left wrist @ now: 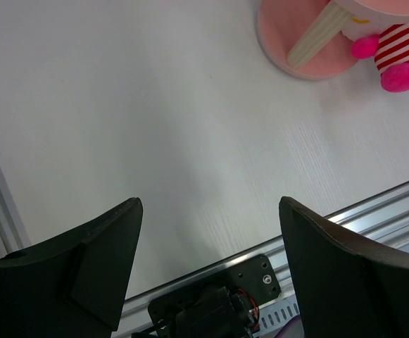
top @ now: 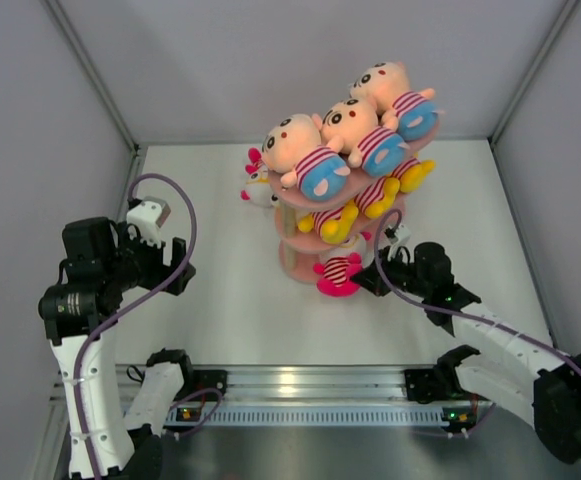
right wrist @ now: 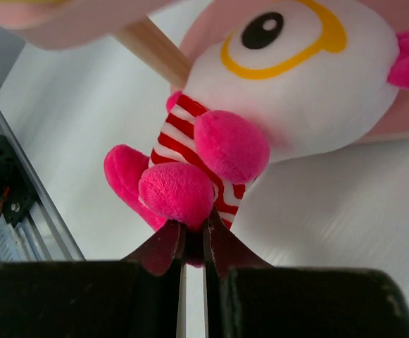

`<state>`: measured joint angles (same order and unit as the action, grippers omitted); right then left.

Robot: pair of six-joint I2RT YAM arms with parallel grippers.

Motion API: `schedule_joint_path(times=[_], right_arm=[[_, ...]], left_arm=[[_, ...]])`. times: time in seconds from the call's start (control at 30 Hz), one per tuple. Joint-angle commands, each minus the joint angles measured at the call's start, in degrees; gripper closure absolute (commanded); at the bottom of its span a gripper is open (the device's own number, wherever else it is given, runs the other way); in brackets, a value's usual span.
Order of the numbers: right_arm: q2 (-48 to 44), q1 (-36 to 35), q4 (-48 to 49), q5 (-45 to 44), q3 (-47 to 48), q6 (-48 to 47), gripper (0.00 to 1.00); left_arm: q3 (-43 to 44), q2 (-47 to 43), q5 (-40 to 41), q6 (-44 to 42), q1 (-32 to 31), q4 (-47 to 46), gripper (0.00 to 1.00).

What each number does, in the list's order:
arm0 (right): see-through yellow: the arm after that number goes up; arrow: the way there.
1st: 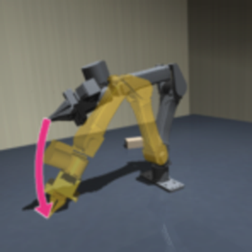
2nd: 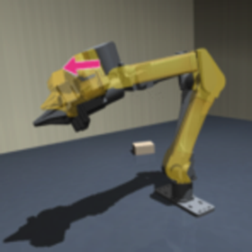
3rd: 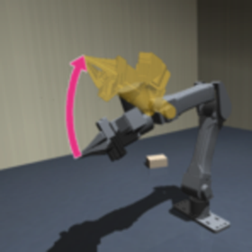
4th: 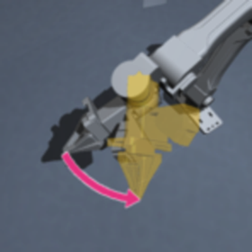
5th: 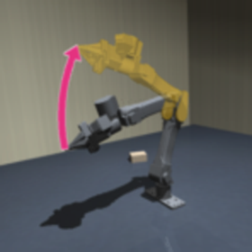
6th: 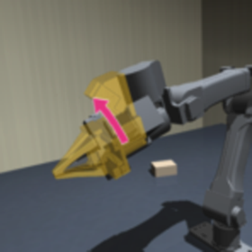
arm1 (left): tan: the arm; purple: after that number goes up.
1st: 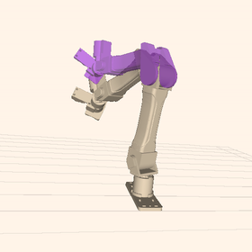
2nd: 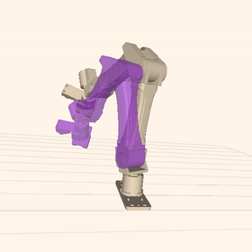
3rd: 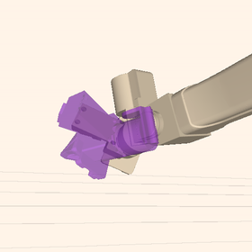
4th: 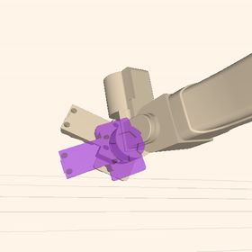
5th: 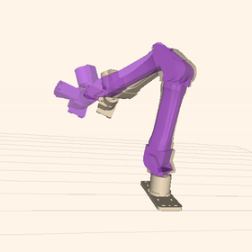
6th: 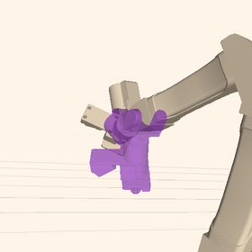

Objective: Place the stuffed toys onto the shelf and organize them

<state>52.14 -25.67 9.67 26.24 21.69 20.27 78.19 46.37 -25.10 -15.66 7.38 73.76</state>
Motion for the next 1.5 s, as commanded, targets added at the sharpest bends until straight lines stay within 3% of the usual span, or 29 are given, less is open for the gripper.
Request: schedule_joint_path(times=[0.0,0.17,0.23,0.37,0.5,0.53,0.77,0.8,0.9,1.07,1.23,1.47], right_arm=[[2.61,1.41,11.69,2.59,-1.57,1.7,1.0],[5.69,5.09,6.6,-2.67,-0.17,2.14,0.96],[8.13,6.94,1.94,-5.92,1.5,2.66,0.86],[12.98,14.93,2.36,-3.49,3.26,3.55,0.79],[17.99,17.49,0.18,-3.21,8.18,-0.57,0.61],[19.91,17.85,-1.92,-3.21,10.45,-1.11,0.6],[25.2,21.54,-6.32,-4.62,16.71,-3.92,0.62],[25.47,21.54,-6.33,-4.36,17.06,-4.97,0.75],[26.08,21.54,-5.81,-2.69,17.68,-6.03,0.92],[28.45,23.29,-3.71,-4.26,19.53,-2.8,0.8],[30.04,27.68,-0.27,-4.53,20.32,0.47,0.8],[33.9,28.13,-0.27,-2.6,24.53,-0.76,0.72]], left_arm=[[-0.32,-0.05,-1.44,-1.04,-0.17,-0.63,0.16],[-0.41,-0.05,-1.79,-1.13,-0.17,-0.63,0.16],[-0.41,0.04,-1.79,-1.21,-0.17,-0.63,0.16],[-0.67,0.3,-2.06,-1.39,-0.17,-0.72,0.15],[-0.67,0.56,-1.79,-1.39,-0.17,-0.72,0.15],[-0.67,0.56,-1.62,-1.56,-0.17,-0.72,0.15],[-0.85,1.09,-1.53,-1.92,-0.17,-0.72,0.15],[-0.85,1.09,-1.53,-2.0,-0.17,-0.72,0.15],[-0.94,1.27,-1.44,-2.18,-0.17,-0.72,0.15],[-1.03,1.36,-1.53,-2.18,-0.17,-0.72,0.15],[-1.99,1.62,-1.0,-2.88,-0.17,-1.16,0.15],[-5.41,3.11,2.42,-5.25,-0.17,-1.86,0.15]])
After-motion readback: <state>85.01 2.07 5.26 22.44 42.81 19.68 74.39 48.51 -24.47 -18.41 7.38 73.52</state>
